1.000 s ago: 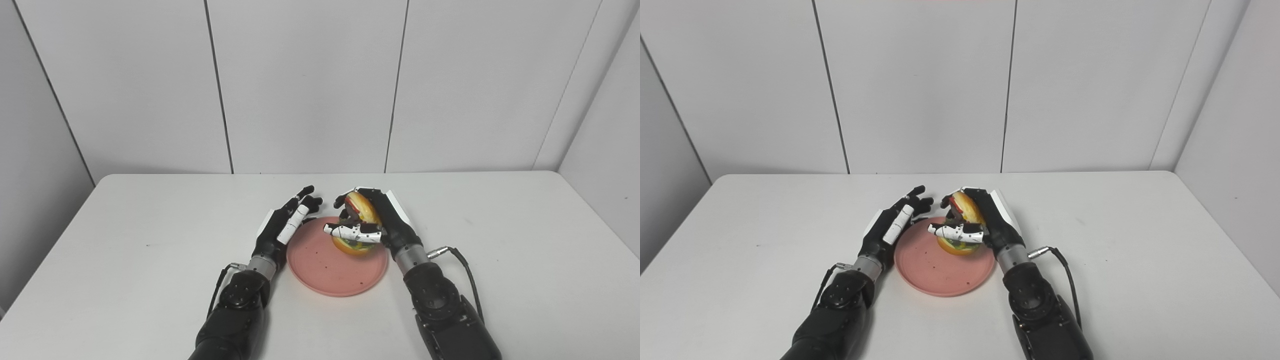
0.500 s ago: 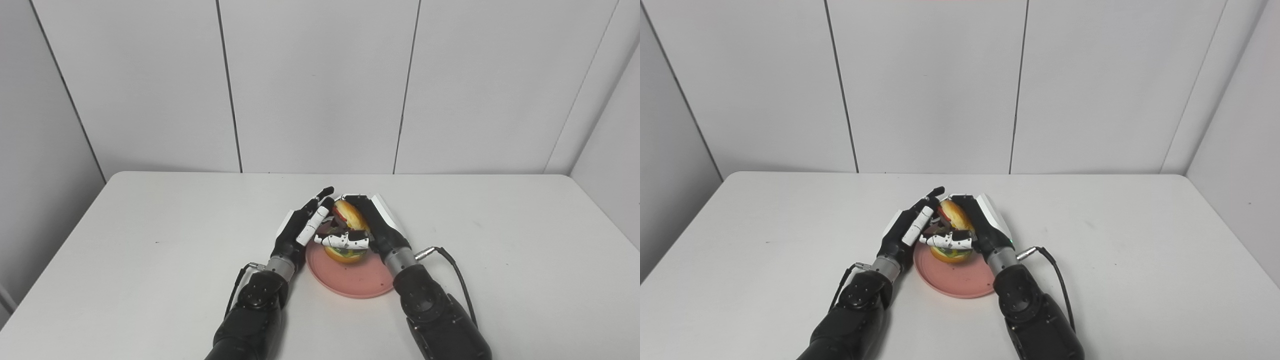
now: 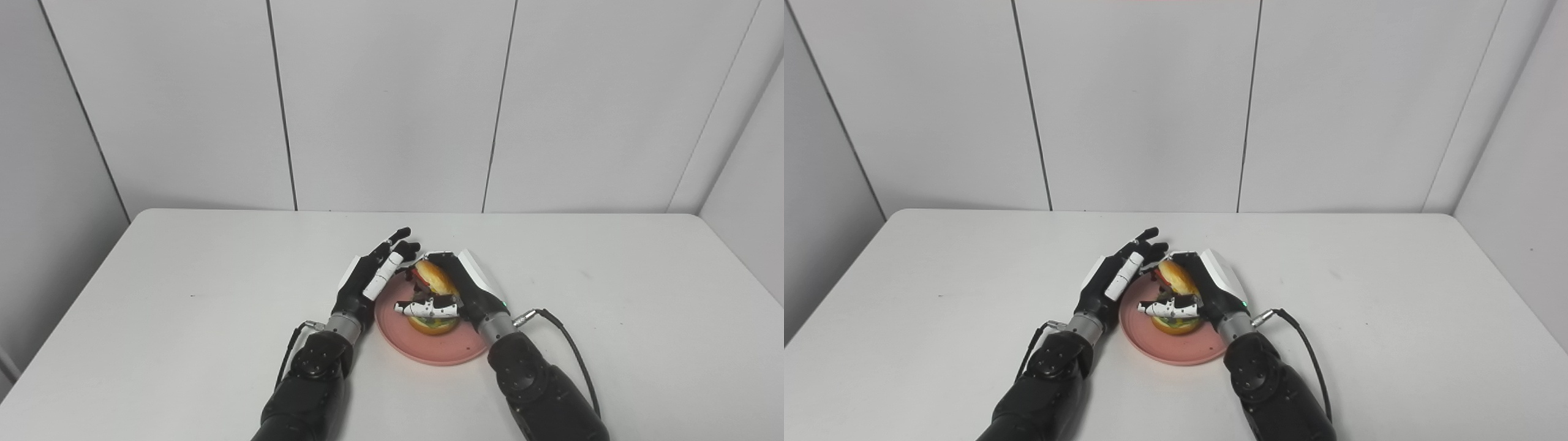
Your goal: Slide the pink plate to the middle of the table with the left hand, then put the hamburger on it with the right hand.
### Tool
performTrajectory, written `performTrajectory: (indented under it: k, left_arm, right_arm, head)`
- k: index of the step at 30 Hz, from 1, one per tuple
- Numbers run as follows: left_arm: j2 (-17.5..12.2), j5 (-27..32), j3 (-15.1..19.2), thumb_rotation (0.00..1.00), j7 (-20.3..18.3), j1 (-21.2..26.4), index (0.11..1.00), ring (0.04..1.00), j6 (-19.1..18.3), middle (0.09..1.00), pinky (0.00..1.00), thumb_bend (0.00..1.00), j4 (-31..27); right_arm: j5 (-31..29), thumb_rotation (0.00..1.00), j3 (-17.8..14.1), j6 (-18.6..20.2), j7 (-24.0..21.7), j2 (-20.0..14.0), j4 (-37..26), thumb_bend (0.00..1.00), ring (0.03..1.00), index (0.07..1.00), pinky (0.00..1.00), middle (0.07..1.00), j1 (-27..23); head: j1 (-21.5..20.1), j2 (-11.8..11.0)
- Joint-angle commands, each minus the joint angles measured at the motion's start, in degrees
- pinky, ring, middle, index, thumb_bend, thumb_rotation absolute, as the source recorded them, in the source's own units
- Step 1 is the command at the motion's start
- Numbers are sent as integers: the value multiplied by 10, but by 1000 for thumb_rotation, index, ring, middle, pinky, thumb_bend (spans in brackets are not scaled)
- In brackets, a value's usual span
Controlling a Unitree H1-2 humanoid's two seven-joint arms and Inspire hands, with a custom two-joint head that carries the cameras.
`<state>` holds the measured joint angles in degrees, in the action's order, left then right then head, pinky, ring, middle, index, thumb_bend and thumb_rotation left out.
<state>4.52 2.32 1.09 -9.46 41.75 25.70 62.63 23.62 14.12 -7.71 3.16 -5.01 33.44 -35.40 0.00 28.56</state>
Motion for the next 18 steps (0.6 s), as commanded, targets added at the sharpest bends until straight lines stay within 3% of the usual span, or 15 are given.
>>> performTrajectory:
  k: [1, 9, 12, 14, 15, 18]
  left_arm:
    - [2, 5, -1, 810, -6, -49, 856, 865, 12, 822, 779, 952, 22]
    - [4, 7, 1, 792, -11, -48, 862, 860, 12, 822, 779, 939, 24]
    - [4, 7, 1, 797, -13, -47, 871, 863, 12, 827, 790, 941, 24]
    - [5, 8, 1, 797, -14, -47, 871, 861, 12, 820, 785, 943, 24]
    - [4, 5, 0, 797, -12, -47, 871, 860, 11, 820, 785, 943, 22]
    - [4, 3, -2, 805, -8, -47, 866, 862, 10, 824, 768, 952, 21]
  right_arm:
    - [4, 166, -1, -27, 10, -6, -11, 504, 312, 477, 260, 381, -31]
    - [8, 171, -2, -31, 8, -24, -9, 503, 344, 480, 292, 410, -29]
    - [12, 182, 4, -30, 1, -32, -8, 504, 462, 487, 407, 512, -29]
    - [30, 629, 15, -23, 1, -39, -13, 787, 617, 609, 540, 650, -28]
    - [38, 652, 20, -16, -3, -42, -21, 802, 625, 616, 547, 657, -26]
    - [50, 810, 30, -5, -13, -49, -40, 920, 836, 738, 812, 808, -21]
  head:
    - [-2, 3]
    - [-10, 7]
    - [-10, 7]
    - [-10, 9]
    - [-9, 10]
    - [-8, 12]
